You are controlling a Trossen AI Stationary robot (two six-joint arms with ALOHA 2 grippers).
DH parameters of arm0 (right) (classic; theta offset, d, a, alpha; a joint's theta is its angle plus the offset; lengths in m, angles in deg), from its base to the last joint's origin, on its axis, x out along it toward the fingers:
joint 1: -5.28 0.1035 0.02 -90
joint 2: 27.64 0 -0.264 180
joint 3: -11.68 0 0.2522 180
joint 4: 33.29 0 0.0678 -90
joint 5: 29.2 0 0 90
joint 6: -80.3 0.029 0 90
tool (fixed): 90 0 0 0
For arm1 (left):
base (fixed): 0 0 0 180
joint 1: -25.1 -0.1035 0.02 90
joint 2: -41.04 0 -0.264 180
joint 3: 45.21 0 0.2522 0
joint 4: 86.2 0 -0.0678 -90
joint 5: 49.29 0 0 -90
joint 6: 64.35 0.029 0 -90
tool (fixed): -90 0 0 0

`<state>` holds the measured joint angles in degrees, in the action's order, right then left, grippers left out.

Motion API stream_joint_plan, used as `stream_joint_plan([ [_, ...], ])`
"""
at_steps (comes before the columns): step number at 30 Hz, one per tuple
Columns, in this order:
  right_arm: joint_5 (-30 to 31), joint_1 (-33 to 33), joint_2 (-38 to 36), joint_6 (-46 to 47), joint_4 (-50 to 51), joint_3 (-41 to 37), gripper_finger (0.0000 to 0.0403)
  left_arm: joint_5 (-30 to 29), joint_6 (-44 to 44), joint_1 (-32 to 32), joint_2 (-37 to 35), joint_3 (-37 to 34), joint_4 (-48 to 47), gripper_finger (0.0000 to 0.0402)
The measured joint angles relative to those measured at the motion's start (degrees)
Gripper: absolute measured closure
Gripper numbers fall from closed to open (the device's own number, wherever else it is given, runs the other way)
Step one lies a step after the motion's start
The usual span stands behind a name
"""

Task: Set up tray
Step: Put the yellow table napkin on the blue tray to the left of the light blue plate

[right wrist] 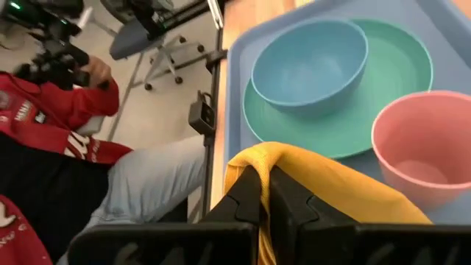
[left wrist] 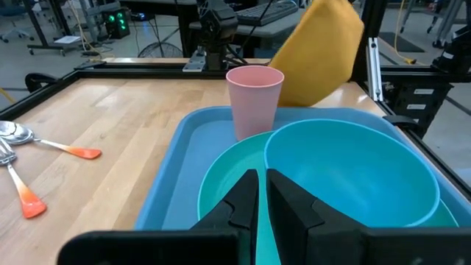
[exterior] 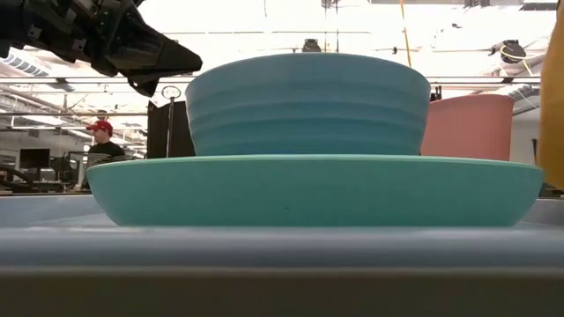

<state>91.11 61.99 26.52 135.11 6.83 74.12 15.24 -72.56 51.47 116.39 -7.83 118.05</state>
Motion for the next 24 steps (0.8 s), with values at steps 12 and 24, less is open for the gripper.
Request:
stream_joint_plan([
  [12,8.8,0.0,-7.3,-12.9,-4.8,0.0,0.0403,0.0,-0.9,0.0,0.0,0.0,-0.6,0.0369],
  [24,13.0,-0.5,-11.2,-21.6,-8.1,0.0,0.0403,0.0,-1.0,0.0,0.0,0.0,-1.0,0.0369],
])
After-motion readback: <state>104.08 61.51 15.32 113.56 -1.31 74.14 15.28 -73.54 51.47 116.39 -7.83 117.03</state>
